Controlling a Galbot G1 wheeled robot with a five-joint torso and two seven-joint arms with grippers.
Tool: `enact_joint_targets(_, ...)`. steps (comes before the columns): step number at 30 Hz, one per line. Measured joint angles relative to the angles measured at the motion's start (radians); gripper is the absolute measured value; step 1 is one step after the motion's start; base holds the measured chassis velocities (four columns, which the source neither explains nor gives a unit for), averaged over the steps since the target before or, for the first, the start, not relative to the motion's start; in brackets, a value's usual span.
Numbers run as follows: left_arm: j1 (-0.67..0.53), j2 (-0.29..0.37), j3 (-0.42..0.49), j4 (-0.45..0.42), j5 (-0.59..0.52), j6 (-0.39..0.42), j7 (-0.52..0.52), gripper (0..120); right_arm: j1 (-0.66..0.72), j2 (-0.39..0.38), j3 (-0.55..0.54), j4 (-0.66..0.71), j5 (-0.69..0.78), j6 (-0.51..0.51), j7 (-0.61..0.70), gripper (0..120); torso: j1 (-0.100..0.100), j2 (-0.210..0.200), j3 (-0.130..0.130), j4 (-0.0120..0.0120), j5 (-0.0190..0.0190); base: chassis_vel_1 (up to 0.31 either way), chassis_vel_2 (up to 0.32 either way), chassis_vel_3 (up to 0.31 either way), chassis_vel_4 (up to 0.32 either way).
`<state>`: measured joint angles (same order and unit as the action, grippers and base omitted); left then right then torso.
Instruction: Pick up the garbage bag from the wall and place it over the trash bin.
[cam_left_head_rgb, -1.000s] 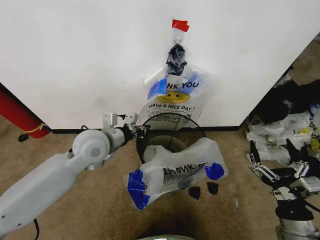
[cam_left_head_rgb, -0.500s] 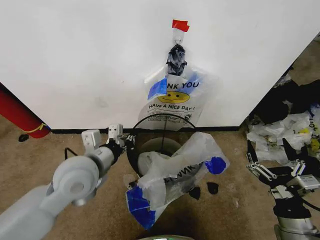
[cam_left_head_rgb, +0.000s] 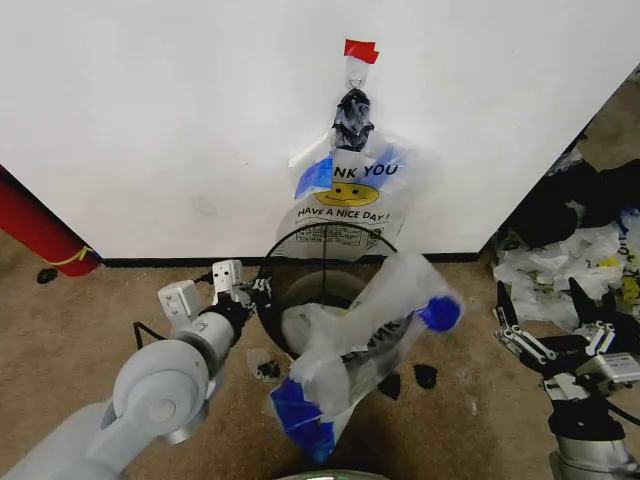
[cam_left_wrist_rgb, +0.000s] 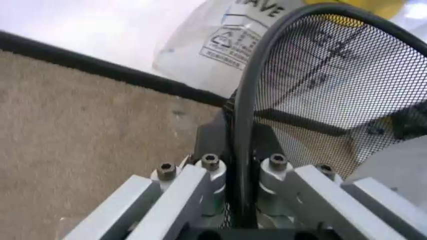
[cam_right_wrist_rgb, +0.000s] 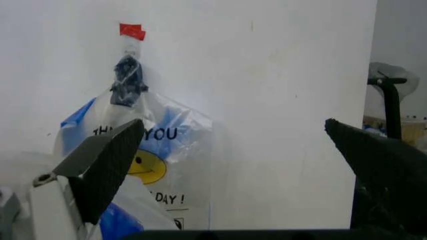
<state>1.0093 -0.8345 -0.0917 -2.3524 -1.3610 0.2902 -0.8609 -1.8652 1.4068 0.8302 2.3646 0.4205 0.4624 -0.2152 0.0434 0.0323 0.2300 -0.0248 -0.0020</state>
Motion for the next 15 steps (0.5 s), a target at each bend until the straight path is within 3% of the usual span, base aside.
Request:
enact_joint_targets(5, 0.022, -0.031, 0.009, 0.047, 0.085, -0.025, -0.010, 3, -0.002, 0.001, 0.000, 0.007, -0.005, -0.004, 0.000, 100, 0.000, 0.000, 0.000, 0.0002, -0.0001, 0.000, 0.000, 0.000, 0.000)
enact_joint_targets(15, 0.046, -0.049, 0.011, 0.075, 0.096, -0.030, -0.036, 3, 0.000, 0.006, -0.003, 0.006, -0.012, -0.008, 0.000, 100, 0.000, 0.000, 0.000, 0.0001, -0.0001, 0.000, 0.000, 0.000, 0.000)
